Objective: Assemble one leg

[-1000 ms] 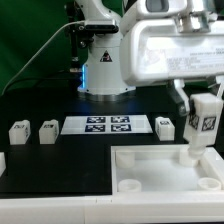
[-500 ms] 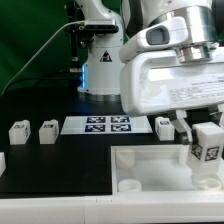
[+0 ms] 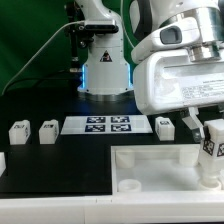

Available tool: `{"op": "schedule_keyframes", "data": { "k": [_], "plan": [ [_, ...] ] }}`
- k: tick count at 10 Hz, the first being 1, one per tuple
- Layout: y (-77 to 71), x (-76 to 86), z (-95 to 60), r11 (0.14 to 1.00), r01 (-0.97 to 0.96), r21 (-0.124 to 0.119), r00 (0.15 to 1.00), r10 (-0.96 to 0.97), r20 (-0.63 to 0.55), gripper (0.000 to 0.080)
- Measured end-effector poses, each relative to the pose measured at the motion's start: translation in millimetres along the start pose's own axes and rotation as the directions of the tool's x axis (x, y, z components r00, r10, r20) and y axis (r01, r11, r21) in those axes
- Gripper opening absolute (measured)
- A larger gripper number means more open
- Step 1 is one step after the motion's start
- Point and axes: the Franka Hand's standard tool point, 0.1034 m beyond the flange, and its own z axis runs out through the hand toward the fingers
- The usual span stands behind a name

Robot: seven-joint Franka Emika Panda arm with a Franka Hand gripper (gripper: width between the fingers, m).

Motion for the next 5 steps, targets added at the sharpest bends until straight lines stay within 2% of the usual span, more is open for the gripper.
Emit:
{"op": "schedule_keyframes", "data": {
  "k": [5],
  "plan": [
    [5.8,7.7,4.9,1.0,-0.003,-0.012,0.999,0.002,-0.041,0.0294]
  ]
}}
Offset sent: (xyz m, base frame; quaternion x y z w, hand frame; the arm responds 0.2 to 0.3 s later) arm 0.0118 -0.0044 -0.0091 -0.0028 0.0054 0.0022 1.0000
